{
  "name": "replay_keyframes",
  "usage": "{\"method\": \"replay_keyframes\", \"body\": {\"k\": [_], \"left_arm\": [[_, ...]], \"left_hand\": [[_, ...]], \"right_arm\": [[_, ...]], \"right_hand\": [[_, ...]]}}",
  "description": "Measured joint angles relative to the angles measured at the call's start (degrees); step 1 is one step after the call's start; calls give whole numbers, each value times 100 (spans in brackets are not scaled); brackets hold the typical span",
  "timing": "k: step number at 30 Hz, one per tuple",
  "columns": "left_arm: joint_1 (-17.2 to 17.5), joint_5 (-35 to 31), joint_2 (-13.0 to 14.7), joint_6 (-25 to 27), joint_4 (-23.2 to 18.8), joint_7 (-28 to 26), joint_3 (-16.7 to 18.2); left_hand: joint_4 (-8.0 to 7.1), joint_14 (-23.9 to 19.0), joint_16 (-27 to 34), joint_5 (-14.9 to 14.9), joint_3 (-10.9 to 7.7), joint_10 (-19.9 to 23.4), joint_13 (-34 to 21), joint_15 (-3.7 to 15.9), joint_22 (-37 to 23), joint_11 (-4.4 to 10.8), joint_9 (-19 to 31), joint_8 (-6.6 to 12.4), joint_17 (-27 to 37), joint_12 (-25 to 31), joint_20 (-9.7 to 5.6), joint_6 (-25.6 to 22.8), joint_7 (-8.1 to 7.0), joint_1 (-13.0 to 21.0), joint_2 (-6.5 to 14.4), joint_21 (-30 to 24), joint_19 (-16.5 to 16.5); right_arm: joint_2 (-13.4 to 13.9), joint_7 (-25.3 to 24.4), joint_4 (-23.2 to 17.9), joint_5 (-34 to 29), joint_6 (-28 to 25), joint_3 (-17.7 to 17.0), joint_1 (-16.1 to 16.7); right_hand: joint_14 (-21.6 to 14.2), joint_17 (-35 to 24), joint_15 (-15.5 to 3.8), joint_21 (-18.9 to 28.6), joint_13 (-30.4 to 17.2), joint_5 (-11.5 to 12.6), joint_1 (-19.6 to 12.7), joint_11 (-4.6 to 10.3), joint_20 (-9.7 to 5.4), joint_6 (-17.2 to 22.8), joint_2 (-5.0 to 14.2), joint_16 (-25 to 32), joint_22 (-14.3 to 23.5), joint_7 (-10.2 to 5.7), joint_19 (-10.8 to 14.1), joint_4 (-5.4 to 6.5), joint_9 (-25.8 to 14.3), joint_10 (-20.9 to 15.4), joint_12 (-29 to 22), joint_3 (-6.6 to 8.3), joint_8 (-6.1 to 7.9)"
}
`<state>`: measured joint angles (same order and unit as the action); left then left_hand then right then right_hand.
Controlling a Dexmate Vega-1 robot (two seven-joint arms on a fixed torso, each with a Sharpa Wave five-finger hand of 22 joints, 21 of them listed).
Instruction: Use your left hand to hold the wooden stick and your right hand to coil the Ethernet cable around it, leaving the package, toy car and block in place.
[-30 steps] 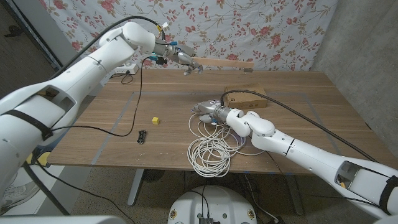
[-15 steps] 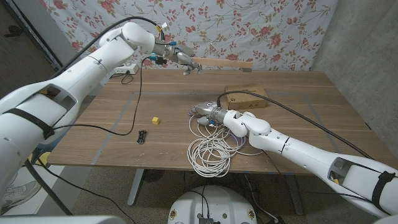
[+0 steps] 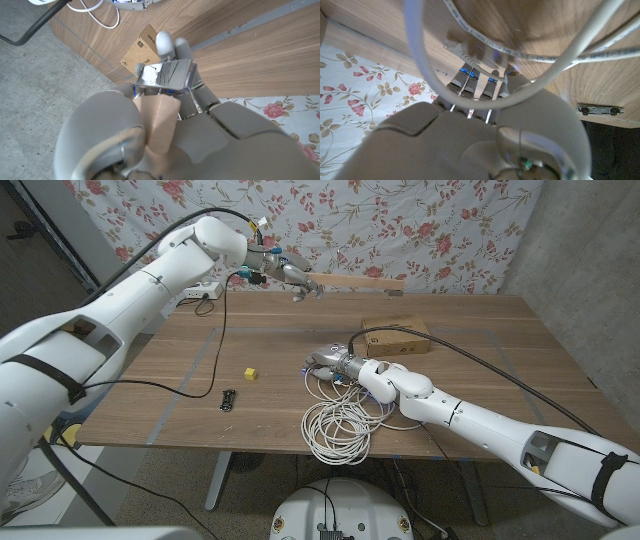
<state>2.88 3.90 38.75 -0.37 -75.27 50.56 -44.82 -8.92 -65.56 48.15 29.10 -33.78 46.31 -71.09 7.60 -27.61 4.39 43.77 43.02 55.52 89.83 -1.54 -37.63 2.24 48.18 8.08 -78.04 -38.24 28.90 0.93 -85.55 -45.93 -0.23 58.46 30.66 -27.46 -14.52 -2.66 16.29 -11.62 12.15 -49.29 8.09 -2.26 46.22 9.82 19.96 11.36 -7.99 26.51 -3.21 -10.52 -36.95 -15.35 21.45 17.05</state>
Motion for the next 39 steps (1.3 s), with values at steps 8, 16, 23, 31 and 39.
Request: {"method": "replay_keyframes", "body": {"k": [8,16,23,31,39], "left_arm": [[0,0,0,-45,0,25,0],[-13,-15,-35,-106,82,47,-22],[-113,-42,-155,-140,252,57,-84],[-156,-91,-197,-155,290,57,-112],[-180,-127,-224,-156,309,38,-136]], "left_hand": [[0,50,67,0,0,0,0,6,53,0,-3,23,0,0,-21,-3,3,11,12,-78,21],[0,78,69,0,0,0,0,-2,79,0,5,23,0,0,-21,-3,3,-6,43,-141,20],[0,79,94,0,0,0,0,-1,132,0,-3,64,1,0,-21,-3,2,-22,57,-165,20],[0,90,95,0,0,0,0,10,132,0,-3,64,0,0,-20,22,26,-29,63,-207,82],[-17,94,95,-1,-17,0,0,13,159,0,-17,86,0,0,-20,22,24,-29,62,-251,82]], "right_arm": [[32,0,1,0,0,-111,84],[80,-552,-100,138,149,-221,211],[116,-1474,-239,-148,-61,-337,315],[166,-1888,-389,-238,-239,-508,441],[233,-2334,-564,-300,-499,-736,605]], "right_hand": [[-968,-30,-62,216,7,222,168,-76,-48,274,26,186,34,-71,304,305,4,-930,-182,54,-146],[-2210,-2171,-350,1290,-1178,383,-411,-82,-81,695,5,2026,789,60,677,76,-304,-1959,-1423,-386,-372],[-2226,-3436,-370,1858,-2439,549,-578,-47,-81,748,-52,2524,1165,93,677,105,-583,-2132,-2506,-527,-404],[-2143,-3662,-351,1935,-2804,609,-601,52,-69,756,-74,2477,1160,99,600,176,-662,-2086,-2768,-518,-435],[-2143,-3818,-351,1980,-3061,672,-691,83,-69,757,-90,2432,1148,98,537,217,-717,-2055,-2965,-477,-459]]}}
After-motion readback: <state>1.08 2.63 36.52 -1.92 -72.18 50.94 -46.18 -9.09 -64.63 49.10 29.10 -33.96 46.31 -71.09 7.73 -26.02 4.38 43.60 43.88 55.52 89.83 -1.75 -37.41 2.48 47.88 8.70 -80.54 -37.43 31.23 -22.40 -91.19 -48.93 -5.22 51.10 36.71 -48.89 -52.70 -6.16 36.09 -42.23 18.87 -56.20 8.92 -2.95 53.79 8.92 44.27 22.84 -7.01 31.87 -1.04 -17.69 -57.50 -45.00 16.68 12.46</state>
